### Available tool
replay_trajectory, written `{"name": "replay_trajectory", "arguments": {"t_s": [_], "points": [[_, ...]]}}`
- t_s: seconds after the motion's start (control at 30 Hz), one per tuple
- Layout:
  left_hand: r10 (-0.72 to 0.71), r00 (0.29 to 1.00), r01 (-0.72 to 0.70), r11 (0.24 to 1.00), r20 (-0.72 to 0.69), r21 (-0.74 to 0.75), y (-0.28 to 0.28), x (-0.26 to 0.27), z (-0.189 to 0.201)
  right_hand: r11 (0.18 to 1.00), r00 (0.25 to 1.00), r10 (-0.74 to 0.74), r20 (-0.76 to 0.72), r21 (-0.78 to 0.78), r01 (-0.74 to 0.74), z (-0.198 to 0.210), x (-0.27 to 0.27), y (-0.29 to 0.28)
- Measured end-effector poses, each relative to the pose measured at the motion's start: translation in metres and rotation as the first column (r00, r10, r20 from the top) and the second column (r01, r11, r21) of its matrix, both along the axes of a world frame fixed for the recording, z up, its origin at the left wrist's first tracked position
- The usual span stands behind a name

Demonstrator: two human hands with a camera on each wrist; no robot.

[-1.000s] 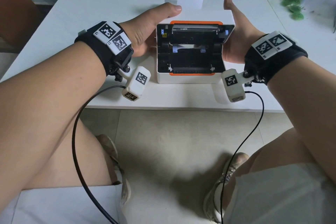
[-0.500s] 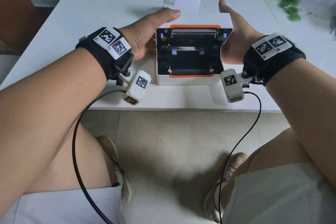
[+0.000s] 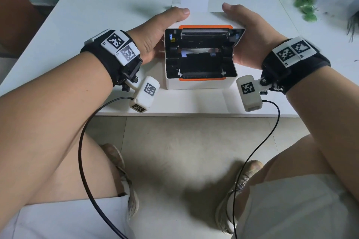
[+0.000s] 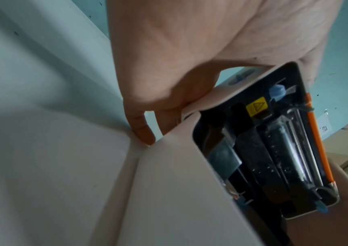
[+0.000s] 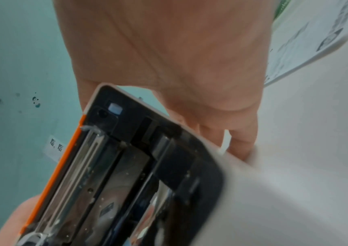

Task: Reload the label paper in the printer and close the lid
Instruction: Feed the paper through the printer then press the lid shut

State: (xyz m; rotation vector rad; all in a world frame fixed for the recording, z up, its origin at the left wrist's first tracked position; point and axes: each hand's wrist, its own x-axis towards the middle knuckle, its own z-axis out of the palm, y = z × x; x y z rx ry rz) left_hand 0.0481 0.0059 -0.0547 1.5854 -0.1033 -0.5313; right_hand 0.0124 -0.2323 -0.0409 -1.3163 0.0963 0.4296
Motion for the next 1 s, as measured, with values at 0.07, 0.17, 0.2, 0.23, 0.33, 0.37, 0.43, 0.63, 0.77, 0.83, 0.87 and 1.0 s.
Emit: {"name": "replay_trajectory", "arguments": {"t_s": [0.07, 0.17, 0.2, 0.23, 0.33, 0.37, 0.43, 0.63, 0.77, 0.83, 0.87, 1.0], "points": [[-0.002, 1.000, 0.002, 1.000, -0.015, -0.013, 0.000, -0.001, 0.000, 0.999, 1.000, -0.019, -0.011, -0.039, 0.019, -0.003, 0.001, -0.001], [0.001, 1.000, -0.002, 0.999, -0.023, -0.040, 0.000, -0.001, 0.000, 0.998, 0.996, -0.068, -0.054, 0.001, 0.068, -0.001, -0.005, -0.001], [0.012, 1.000, -0.013, 0.999, -0.020, -0.051, -0.001, -0.002, 0.000, 0.999, 0.996, -0.036, -0.083, 0.023, 0.038, -0.002, -0.006, -0.002], [0.027, 1.000, -0.028, 0.998, -0.015, -0.062, -0.001, -0.002, 0.000, 1.000, 0.993, -0.007, -0.116, 0.026, 0.010, -0.002, -0.006, -0.003], [0.045, 0.999, -0.047, 0.994, -0.028, -0.096, -0.002, -0.001, -0.001, 0.992, 0.978, 0.069, -0.199, 0.114, -0.047, -0.006, 0.003, -0.013], [0.044, 0.998, -0.047, 0.993, -0.034, -0.108, -0.002, -0.001, -0.001, 0.994, 0.973, 0.041, -0.228, 0.109, -0.016, -0.011, 0.008, -0.016], [0.042, 0.998, -0.047, 0.991, -0.042, -0.127, -0.003, -0.001, 0.000, 0.996, 0.966, -0.029, -0.257, 0.074, 0.050, -0.014, 0.014, -0.017], [0.001, 0.999, -0.008, 0.987, -0.039, -0.157, -0.004, 0.003, -0.002, 0.990, 0.987, -0.118, -0.112, -0.090, 0.108, -0.015, 0.017, -0.008], [-0.021, 0.998, 0.012, 0.985, -0.052, -0.172, -0.003, 0.003, -0.001, 0.986, 0.972, -0.165, -0.166, -0.043, 0.160, -0.020, 0.026, -0.013], [-0.035, 0.997, 0.023, 0.984, -0.067, -0.175, -0.003, 0.003, -0.001, 0.984, 0.970, -0.177, -0.168, -0.063, 0.168, -0.021, 0.027, -0.013], [-0.040, 0.997, 0.026, 0.984, -0.073, -0.175, -0.003, 0.002, -0.001, 0.984, 0.971, -0.171, -0.167, -0.074, 0.161, -0.022, 0.027, -0.013], [-0.030, 0.996, 0.015, 0.986, -0.088, -0.168, -0.002, 0.001, 0.000, 0.985, 0.976, -0.158, -0.148, -0.087, 0.146, -0.018, 0.024, -0.011]]}}
